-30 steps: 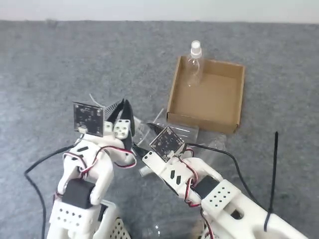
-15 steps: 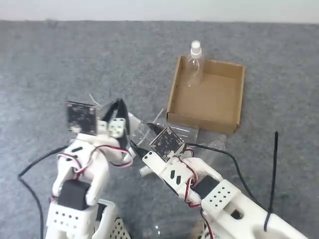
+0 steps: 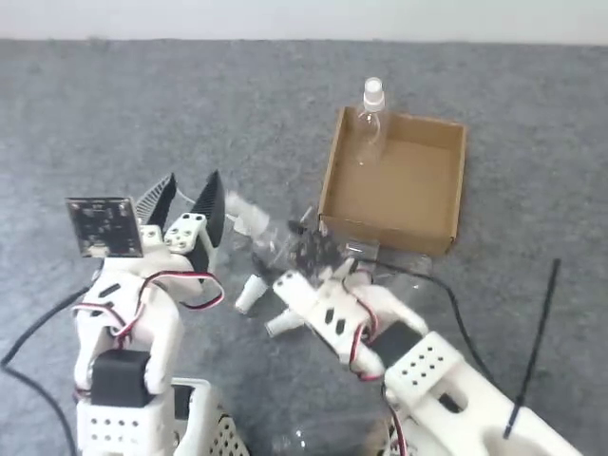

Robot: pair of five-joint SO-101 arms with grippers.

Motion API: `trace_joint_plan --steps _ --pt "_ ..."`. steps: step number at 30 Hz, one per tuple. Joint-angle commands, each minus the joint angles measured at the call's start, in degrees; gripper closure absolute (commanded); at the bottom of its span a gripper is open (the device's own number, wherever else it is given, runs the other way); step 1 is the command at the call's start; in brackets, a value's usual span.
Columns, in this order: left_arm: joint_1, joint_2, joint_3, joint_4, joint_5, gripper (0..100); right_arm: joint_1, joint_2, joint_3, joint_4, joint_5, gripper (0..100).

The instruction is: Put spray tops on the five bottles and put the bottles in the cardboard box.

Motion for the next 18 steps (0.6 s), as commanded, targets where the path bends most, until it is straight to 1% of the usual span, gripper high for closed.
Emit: trace_joint_plan --steps 1,7,14,16,18 --pt "-1.5 -1.0 -1.1 0.5 0.0 82 4.4 -0.2 -13.3 6.2 -0.4 99.3" --pt "-1.1 -0.9 -0.2 0.5 0.0 82 11.2 0.0 -25.9 8.3 -0.5 99.3" --pt "10.0 -0.9 2.9 0.5 -0.4 81 12.1 0.0 -31.0 8.5 -0.4 99.3" --pt "11.5 -0.9 3.1 0.8 -0.4 81 12.4 0.0 -31.6 9.8 -0.4 99.3" --pt "12.1 -0.9 3.1 0.9 -0.5 79 12.7 0.0 -32.7 11.6 -0.4 99.3"
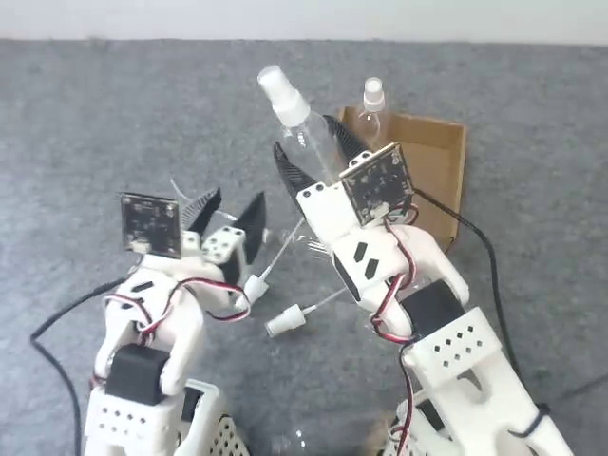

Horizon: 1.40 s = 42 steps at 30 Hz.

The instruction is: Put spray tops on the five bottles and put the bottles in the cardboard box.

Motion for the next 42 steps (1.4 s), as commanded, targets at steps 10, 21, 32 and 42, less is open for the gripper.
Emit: trace_joint_plan --steps 10,21,32,42 --pt "2.2 -0.8 -0.6 1.7 -2.5 72 1.8 4.3 -7.2 3.0 -0.5 99.3" --pt "2.2 -0.9 -0.5 1.8 -2.5 72 1.5 13.7 -14.3 3.5 -0.6 99.3" --pt "2.2 -0.9 -0.5 1.8 -2.5 72 1.7 14.3 -15.6 3.7 -3.0 99.3" --pt "2.6 -5.5 -0.5 4.0 -2.5 68 1.8 14.3 -16.0 3.7 -9.9 99.3"
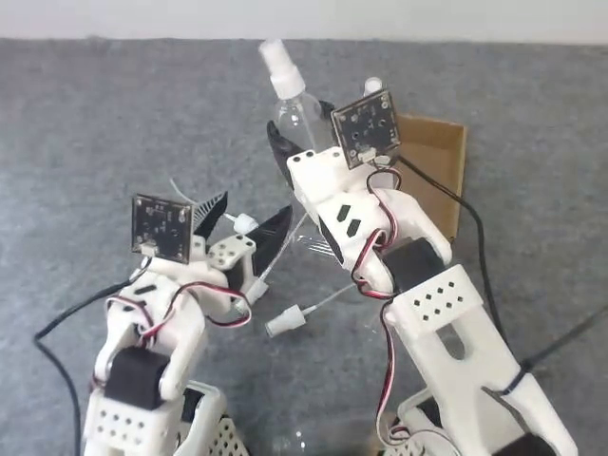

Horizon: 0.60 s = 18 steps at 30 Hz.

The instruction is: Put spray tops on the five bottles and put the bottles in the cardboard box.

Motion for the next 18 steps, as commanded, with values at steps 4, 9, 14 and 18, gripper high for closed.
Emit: trace_joint_plan --steps 4,9,14,18 --pt "4.7 -10.8 -0.2 4.9 -0.3 64 0.1 -0.9 -4.0 0.2 -2.2 99.3" --pt "6.4 -12.9 4.5 1.0 -0.3 63 0.0 -1.1 -5.0 4.6 -2.3 99.3" --pt "6.3 -12.9 7.1 -2.3 -0.4 63 0.0 -1.2 -7.8 13.1 -2.3 99.3" --pt "6.3 -12.9 7.3 -2.3 -0.7 64 -1.2 -2.8 -9.9 20.8 -2.3 99.3"
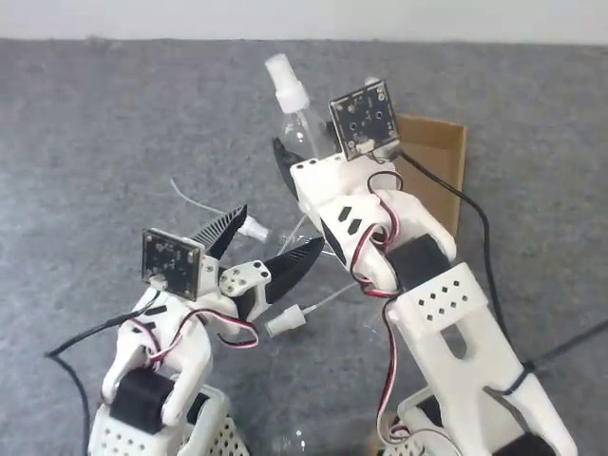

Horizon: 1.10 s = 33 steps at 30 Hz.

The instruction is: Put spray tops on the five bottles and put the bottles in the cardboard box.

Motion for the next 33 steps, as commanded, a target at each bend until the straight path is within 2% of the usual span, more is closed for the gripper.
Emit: trace_joint_plan --steps 1,8,23,33 --pt "0.2 -0.6 -0.2 -1.7 -0.5 64 -1.9 -3.9 -5.4 8.0 -0.4 99.3" --pt "0.2 -0.6 -0.1 -1.7 -0.6 64 -8.2 -13.7 -5.2 17.5 -0.2 99.3" --pt "0.2 -0.6 0.0 -1.6 -0.6 64 -8.4 -23.3 -5.4 26.8 3.9 99.3" --pt "0.2 -0.6 0.0 -1.2 -0.6 64 -8.0 -23.3 -5.1 26.6 4.0 99.3"
